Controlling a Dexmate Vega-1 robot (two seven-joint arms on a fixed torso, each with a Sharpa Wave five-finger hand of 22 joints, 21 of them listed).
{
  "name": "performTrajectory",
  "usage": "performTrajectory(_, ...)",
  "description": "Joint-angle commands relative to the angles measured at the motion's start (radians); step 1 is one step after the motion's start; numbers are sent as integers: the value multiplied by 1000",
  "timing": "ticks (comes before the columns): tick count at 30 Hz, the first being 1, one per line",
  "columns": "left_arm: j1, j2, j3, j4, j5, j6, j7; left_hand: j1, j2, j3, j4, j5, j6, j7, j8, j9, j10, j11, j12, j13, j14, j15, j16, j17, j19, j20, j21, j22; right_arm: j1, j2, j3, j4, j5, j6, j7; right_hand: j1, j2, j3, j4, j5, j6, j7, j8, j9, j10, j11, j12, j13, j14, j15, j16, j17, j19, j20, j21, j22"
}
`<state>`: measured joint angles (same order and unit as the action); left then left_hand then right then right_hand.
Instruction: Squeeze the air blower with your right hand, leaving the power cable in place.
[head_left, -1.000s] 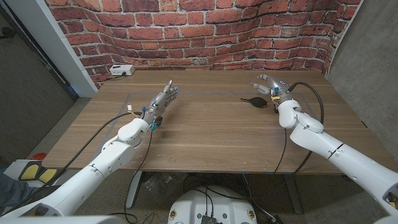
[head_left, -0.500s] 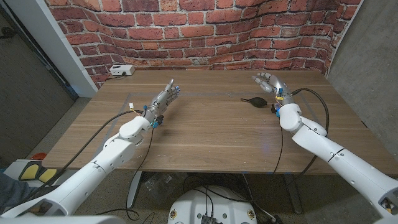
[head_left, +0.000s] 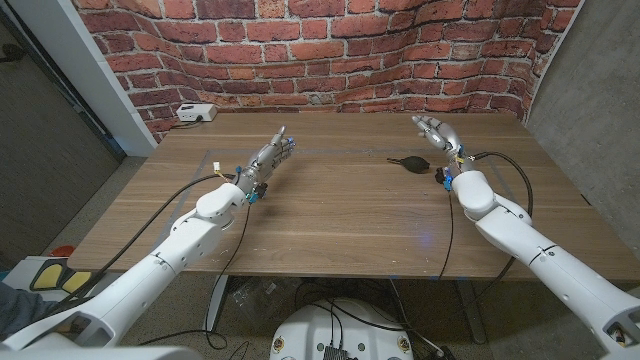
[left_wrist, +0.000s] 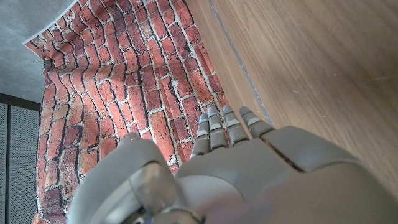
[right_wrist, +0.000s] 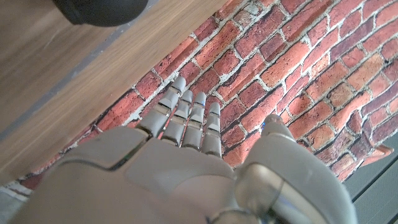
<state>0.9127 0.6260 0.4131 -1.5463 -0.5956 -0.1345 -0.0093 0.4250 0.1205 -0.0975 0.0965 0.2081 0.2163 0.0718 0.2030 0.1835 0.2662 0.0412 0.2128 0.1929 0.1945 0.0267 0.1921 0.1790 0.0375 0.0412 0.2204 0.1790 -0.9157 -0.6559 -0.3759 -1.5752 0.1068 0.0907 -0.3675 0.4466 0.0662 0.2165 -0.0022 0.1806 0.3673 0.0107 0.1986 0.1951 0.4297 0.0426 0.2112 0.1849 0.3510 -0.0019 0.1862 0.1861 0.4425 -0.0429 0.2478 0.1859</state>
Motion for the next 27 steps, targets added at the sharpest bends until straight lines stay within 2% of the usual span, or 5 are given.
performTrajectory(1, -1, 21, -9, -42, 0, 8, 5, 2, 1, -7, -2, 2, 4, -1, -2, 5, 9, 3, -6, 2, 8, -1, -1, 5, 1, 0, -2, 4, -8, 43, 54, 91, 342, 178, 230, -27, -11, -14, 8, -5, -11, 7, -8, 2, -4, 13, 5, 3, -4, 15, 1, 3, -2, -10, 0, 3)
performTrajectory(8, 12, 17, -21, -42, 9, -34, 13, 2, 0, -8, -2, 1, 2, 1, -3, 5, 8, 2, -7, 2, 7, -1, -1, 5, 2, -1, -2, 4, 3, 53, 56, 127, 425, 193, 303, -74, -24, -37, 24, -7, 30, -3, 10, 3, -16, 30, 0, 3, -22, 20, -3, 4, -17, -5, -12, 2)
performTrajectory(13, 10, -1, -21, -1, 12, -94, -12, 1, -3, -11, -2, 1, -10, 0, -8, 5, -1, 2, -10, 2, -2, -4, -5, 6, 1, -3, -3, 4, 9, 48, 50, 142, 448, 196, 339, -101, -38, -53, 30, -5, -19, 16, -10, 2, -24, 28, -2, 3, -37, 26, -6, 3, -26, -3, -19, 2)
performTrajectory(15, 11, -5, -22, 5, 3, -100, -20, 1, -5, -13, -2, 1, -16, -2, -10, 5, -7, 4, -12, 2, -8, -5, -6, 6, 0, -9, -4, 3, 10, 52, 50, 154, 475, 199, 367, -113, -44, -60, 32, -3, -39, 26, -15, 1, -36, 39, -6, 3, -48, 31, -7, 2, -38, -2, -26, 2)
performTrajectory(27, 3, -19, -18, 36, 2, -147, -57, 0, -13, -19, -3, 1, -24, -1, -11, 6, -20, 2, -16, 3, -23, -5, -10, 6, -11, -10, -10, 3, -7, 59, 62, 173, 550, 215, 420, -132, -51, -71, 36, 0, -57, 25, -15, 0, -62, 47, -13, 3, -78, 46, -12, 2, -65, 4, -38, 1)
